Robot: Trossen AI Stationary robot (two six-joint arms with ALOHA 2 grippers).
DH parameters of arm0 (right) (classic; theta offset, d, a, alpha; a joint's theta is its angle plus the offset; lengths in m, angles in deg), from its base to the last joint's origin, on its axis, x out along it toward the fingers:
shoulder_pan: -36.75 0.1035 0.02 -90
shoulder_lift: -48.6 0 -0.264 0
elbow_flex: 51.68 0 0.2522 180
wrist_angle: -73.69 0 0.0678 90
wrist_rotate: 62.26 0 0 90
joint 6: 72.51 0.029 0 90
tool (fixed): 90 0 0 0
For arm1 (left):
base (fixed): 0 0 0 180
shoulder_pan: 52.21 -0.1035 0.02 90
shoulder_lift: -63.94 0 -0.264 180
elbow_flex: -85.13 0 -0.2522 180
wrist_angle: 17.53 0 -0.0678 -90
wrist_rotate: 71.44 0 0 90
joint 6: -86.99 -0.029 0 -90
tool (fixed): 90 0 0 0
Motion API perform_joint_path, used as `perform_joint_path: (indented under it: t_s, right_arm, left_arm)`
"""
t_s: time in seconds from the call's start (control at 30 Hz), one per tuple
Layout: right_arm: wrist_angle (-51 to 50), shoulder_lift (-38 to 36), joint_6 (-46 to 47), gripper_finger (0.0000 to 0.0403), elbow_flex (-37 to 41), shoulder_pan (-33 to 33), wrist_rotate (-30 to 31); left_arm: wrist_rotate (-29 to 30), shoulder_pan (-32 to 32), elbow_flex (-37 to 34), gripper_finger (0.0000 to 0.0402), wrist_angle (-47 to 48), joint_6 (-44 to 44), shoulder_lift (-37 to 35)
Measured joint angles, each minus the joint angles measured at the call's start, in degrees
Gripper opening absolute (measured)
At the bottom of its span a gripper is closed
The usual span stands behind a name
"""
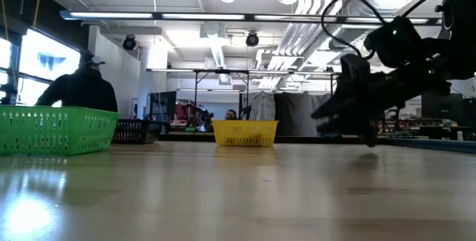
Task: Sort crayons
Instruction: Return to Home Position
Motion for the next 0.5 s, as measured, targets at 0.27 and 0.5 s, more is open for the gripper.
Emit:
perform_joint_path:
  t_s: [0.27, 0.5]
  right_arm:
    - [-5.5, 0.0, -6.9, 0.0138, -0.4, 1.3, -3.9]
    - [-4.9, 0.1, -18.5, 0.0138, -1.9, 2.3, -3.5]
  left_arm:
    - [4.8, 0.0, 0.0, 0.0087, 0.0, 5.1, 0.0]
    - [11.5, 0.0, 0.0, 0.0087, 0.3, 5.5, 0.0]
